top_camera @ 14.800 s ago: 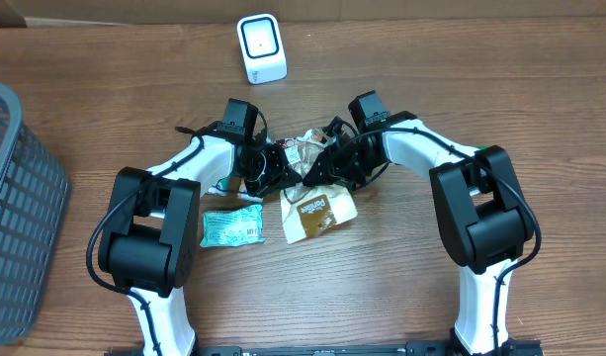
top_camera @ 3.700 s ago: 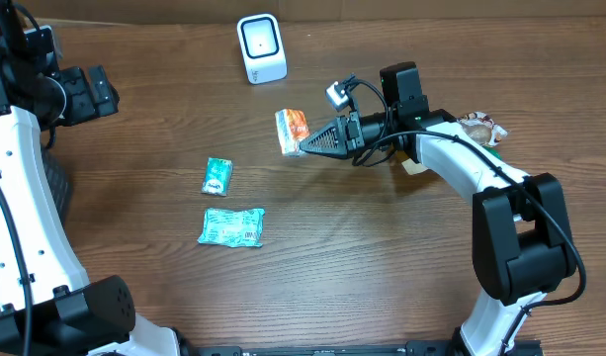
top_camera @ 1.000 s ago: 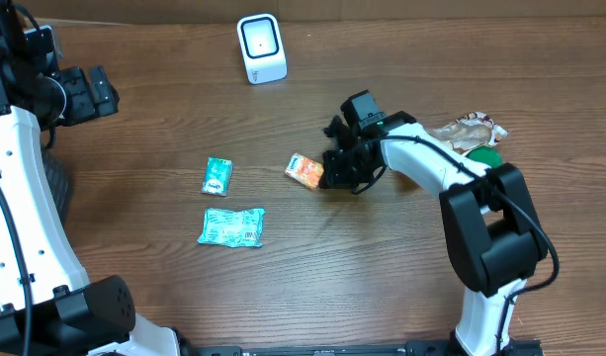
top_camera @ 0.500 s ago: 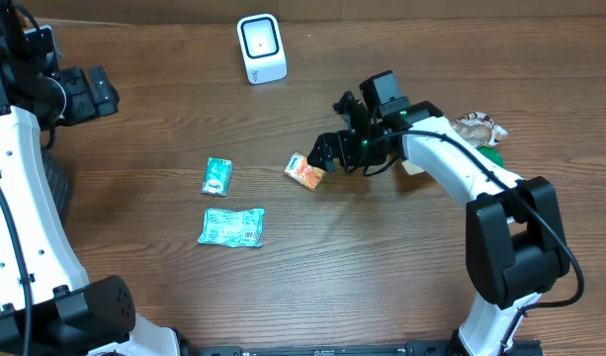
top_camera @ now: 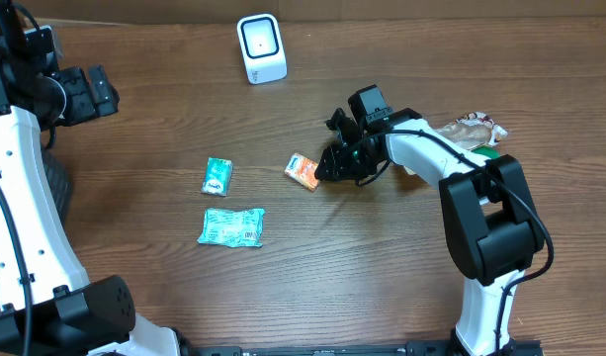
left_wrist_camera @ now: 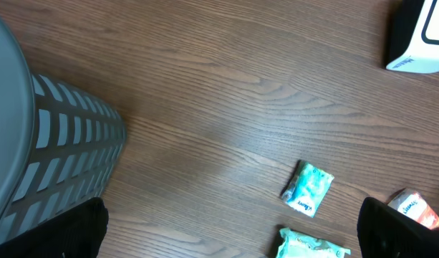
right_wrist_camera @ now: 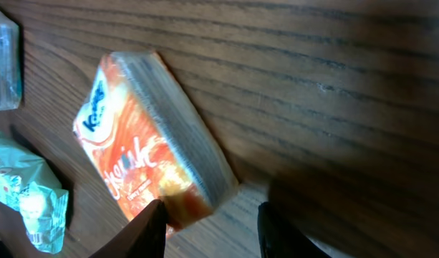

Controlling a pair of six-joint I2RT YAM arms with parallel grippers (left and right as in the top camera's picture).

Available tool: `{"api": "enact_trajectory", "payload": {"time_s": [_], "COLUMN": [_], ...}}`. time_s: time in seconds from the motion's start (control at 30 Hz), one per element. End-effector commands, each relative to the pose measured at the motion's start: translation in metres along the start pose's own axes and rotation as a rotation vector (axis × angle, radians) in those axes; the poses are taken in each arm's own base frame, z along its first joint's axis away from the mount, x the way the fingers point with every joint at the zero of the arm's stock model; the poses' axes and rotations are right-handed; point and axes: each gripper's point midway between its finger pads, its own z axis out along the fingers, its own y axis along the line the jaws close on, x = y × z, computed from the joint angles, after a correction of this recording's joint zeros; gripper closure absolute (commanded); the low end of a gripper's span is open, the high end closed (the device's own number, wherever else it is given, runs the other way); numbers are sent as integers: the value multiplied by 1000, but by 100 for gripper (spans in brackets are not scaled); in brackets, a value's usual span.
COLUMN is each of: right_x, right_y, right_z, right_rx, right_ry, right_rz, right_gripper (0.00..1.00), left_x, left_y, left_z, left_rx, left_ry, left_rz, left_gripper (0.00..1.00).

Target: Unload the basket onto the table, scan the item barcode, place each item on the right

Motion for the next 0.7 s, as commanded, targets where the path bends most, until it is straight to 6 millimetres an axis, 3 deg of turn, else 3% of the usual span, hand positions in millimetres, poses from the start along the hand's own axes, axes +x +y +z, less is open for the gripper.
{"api": "enact_trajectory", "payload": {"time_s": [0.0,0.37,0.57,0.67], "right_x": [-12,-26,-21,-11], "right_y": [7,9,8,7], "right_z": [-3,-3,3,9], "right_rx": [-16,-26,-30,-28], "right_ry": [-34,-89,-84,-61], "right_rz": [-19,-28,7,52], "right_gripper": [60,59,61,67], "left_x": [-2,-2,-2,-2], "left_y": [0,0,0,0], "left_z": [-3,-3,-3,-3], "left_rx": [-3,-3,-3,-3], "left_ry": [-13,-13,-12,-13], "left_rz": [23,23,23,23], "left_gripper": [0,0,1,1]}}
